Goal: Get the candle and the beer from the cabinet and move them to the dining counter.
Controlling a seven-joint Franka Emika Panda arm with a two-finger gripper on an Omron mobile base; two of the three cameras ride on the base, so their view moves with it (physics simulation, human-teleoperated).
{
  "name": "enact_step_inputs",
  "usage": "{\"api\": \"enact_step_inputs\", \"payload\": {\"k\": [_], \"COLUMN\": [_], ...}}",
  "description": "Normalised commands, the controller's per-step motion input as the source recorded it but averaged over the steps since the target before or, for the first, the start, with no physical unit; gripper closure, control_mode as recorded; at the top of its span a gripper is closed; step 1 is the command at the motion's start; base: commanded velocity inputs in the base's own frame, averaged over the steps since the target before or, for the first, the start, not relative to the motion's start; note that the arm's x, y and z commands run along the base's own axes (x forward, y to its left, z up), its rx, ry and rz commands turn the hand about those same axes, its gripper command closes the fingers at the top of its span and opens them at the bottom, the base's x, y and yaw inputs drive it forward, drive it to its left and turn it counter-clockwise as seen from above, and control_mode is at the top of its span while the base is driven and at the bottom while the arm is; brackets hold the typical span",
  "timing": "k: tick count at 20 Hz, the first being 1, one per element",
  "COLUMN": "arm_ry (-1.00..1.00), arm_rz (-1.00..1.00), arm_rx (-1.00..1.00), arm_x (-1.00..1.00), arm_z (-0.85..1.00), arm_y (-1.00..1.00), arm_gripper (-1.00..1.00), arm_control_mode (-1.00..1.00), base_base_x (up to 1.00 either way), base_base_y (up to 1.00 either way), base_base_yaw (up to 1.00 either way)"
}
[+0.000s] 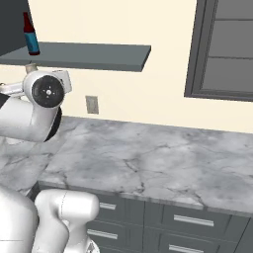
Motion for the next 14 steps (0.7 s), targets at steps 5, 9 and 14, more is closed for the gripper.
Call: {"api": "enact_step_inputs", "payload": {"k": [5,9,14], "arm_ry": [0.05,0.0,0.0], "arm_rz": [0.0,-0.02,0.0], "arm_rx": [0.0,0.0,0.0], "arm_x": [-0.43,-0.16,0.0], "arm_z": [-0.29,-0.04,0.0], "arm_y": [-0.34,-0.09,0.0], "arm_gripper": [1.0,1.0,1.0], "arm_control_mode": [-1.0,-1.0,-1.0], "base_base_x": [0.0,0.0,0.0], "base_base_y": [0.0,0.0,0.0], "base_base_yaw": [0.0,0.0,0.0]}}
